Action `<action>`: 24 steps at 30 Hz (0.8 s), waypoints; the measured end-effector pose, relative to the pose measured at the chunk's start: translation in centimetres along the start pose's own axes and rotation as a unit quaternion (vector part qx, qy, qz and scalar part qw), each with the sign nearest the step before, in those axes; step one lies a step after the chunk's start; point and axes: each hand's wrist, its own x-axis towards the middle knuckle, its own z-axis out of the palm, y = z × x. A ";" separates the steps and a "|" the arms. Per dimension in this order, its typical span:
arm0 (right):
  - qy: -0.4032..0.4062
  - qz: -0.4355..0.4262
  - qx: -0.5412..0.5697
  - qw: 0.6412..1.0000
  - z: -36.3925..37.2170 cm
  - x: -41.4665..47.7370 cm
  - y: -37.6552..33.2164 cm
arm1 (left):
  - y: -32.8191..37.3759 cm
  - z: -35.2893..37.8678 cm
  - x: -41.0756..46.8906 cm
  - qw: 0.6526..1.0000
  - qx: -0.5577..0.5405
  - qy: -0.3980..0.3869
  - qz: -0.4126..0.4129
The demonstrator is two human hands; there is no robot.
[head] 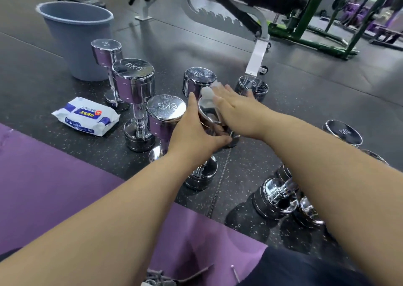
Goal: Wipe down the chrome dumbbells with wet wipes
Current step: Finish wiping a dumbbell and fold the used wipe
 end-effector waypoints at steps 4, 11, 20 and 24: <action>0.017 -0.044 0.019 0.999 1.0 0.5 -2.6 | -0.3 0.1 0.3 0.999 -0.008 0.006 0.030; 0.033 -0.004 0.105 0.994 0.2 -1.5 0.2 | 0.5 -0.2 -0.1 1.000 -0.005 -0.007 -0.010; 0.091 -0.009 0.175 0.980 1.8 -2.8 1.3 | 0.6 -0.3 -0.2 1.000 -0.003 -0.004 -0.015; 0.166 0.016 0.334 0.928 4.2 -4.5 0.5 | 0.5 -0.3 -0.4 1.000 -0.020 -0.003 -0.010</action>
